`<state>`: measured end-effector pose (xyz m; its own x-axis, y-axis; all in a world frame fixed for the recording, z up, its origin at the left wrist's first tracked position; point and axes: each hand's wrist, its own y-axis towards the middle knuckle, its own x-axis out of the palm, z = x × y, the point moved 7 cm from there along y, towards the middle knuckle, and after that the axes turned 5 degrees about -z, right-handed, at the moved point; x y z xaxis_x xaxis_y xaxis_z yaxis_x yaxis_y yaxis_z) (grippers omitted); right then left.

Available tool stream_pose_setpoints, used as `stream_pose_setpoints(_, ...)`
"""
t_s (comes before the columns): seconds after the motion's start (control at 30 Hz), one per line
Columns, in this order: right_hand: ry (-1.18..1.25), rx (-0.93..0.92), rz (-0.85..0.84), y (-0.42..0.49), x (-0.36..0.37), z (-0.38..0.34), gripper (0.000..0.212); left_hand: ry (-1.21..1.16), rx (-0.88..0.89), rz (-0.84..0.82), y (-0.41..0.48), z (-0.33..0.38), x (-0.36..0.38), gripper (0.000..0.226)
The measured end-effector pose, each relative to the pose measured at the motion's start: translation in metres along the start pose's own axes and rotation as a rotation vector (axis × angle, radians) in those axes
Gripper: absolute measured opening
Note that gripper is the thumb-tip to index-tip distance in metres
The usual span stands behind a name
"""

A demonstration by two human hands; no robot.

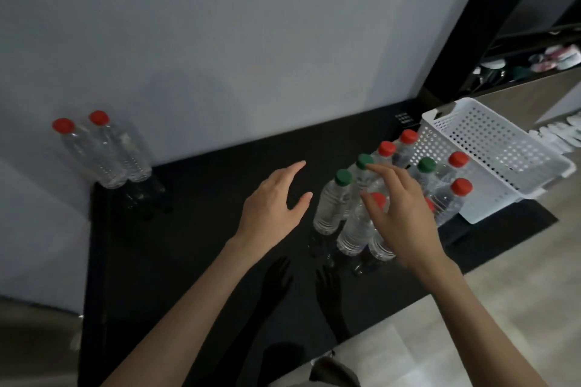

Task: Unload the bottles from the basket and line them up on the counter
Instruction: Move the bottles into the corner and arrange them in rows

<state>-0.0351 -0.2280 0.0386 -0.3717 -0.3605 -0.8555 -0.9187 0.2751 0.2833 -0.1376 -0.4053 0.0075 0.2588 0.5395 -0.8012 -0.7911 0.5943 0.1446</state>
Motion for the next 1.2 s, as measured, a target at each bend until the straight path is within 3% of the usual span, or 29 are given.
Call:
stream_pose_setpoints(0.3, -0.012, -0.067, -0.107, 0.03, -0.003, 0.076, 0.043, -0.162, -0.214, -0.159, 0.055, 0.006, 0.111, 0.082)
stream_pose_setpoints(0.63, -0.091, -0.151, -0.373, 0.063, 0.038, 0.116, 0.039, -0.347, -0.37, 0.025, 0.056, -0.003, 0.142, 0.061)
stream_pose_setpoints(0.97, 0.0, -0.238, -0.41, 0.081, 0.044, 0.11, 0.023, -0.345, -0.476, 0.228, 0.029, -0.02, 0.121, 0.052)
stream_pose_setpoints(1.2, -0.307, -0.232, -0.468, 0.083, 0.054, 0.112, 0.038, -0.314, -0.573, 0.343, 0.007, -0.035, 0.107, 0.044)
